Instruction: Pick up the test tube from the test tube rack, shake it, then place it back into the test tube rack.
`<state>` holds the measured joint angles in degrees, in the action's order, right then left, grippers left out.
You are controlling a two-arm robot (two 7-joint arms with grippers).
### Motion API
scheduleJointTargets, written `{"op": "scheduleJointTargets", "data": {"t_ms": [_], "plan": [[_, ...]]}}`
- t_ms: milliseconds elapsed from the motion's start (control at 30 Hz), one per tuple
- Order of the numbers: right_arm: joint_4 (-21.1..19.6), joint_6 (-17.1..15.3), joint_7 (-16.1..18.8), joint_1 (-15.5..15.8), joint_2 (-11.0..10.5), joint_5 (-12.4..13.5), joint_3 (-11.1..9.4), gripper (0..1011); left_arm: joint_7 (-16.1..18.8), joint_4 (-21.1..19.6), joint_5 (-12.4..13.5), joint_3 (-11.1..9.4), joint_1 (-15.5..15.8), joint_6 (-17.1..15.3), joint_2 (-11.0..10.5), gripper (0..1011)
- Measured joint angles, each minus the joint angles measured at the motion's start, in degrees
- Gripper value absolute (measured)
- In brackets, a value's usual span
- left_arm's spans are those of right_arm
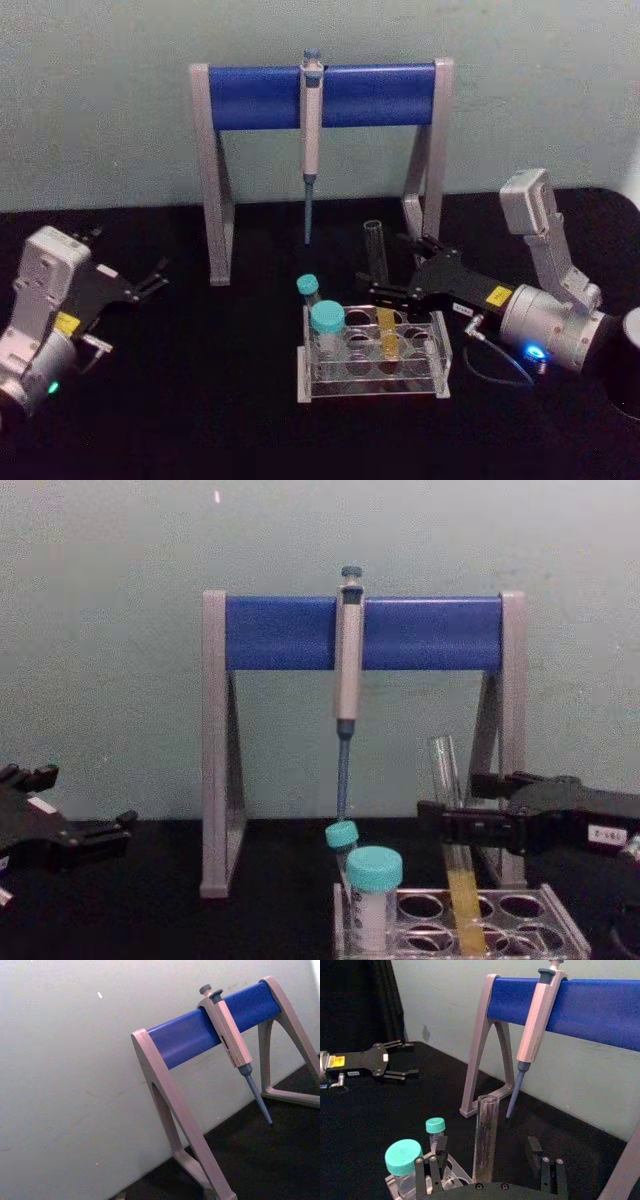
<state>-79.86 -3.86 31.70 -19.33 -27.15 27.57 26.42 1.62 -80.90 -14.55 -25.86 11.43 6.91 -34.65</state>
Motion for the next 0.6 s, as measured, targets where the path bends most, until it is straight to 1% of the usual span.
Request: {"op": "scheduleJointTargets", "data": {"t_ms": [600], "plan": [[0.0, 0.2, 0.2, 0.0, -0.3, 0.0, 0.3, 1000, 0.0, 0.0, 0.0, 0.0, 0.0, 0.0, 0.0, 1001]]}}
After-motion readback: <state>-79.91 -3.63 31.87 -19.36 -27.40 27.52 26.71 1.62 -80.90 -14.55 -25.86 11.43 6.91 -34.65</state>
